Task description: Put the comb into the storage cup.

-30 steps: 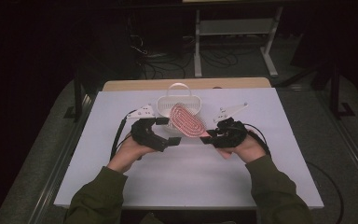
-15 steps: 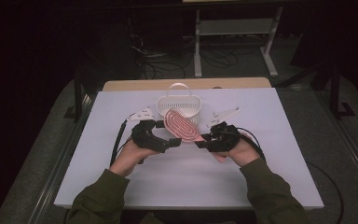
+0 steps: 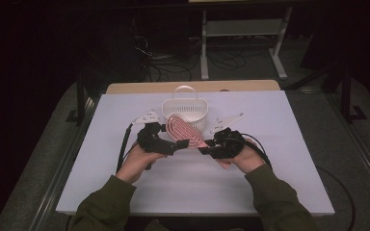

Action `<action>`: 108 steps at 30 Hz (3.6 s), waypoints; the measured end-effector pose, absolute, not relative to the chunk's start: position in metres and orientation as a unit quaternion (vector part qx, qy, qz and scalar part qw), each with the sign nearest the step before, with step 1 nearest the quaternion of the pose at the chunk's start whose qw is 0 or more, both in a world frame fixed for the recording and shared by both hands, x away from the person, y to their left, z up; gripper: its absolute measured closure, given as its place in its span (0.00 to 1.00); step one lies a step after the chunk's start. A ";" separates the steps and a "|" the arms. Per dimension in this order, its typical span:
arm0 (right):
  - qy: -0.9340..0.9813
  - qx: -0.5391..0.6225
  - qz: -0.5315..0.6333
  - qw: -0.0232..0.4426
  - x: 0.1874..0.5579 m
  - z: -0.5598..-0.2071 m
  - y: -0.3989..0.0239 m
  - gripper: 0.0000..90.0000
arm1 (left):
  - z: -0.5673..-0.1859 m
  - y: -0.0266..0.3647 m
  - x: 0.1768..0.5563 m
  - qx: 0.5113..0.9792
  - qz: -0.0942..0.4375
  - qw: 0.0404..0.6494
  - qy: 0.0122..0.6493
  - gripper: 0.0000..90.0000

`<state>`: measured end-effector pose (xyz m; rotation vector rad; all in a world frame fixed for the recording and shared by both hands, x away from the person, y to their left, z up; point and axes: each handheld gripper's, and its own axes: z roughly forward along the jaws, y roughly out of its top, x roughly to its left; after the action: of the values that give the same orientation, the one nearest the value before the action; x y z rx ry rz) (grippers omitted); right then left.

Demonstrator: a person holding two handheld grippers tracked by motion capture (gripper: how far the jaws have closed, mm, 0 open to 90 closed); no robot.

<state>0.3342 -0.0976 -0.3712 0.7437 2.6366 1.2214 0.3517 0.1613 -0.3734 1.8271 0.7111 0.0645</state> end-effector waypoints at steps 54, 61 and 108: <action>0.882 0.209 0.410 0.103 0.327 -0.377 -0.084 0.77 | -0.375 0.171 0.356 0.738 -0.035 0.580 0.343 0.48; 0.882 0.213 0.404 0.114 0.327 -0.378 -0.084 0.77 | -0.374 0.170 0.356 0.737 -0.040 0.584 0.338 0.57; 0.881 0.217 0.409 0.092 0.328 -0.382 -0.082 0.74 | -0.373 0.174 0.355 0.719 -0.078 0.609 0.325 0.71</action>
<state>0.3280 -0.0824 -0.3824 0.6453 2.6178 1.2146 0.3547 0.1745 -0.3729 1.6616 0.7495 -0.1806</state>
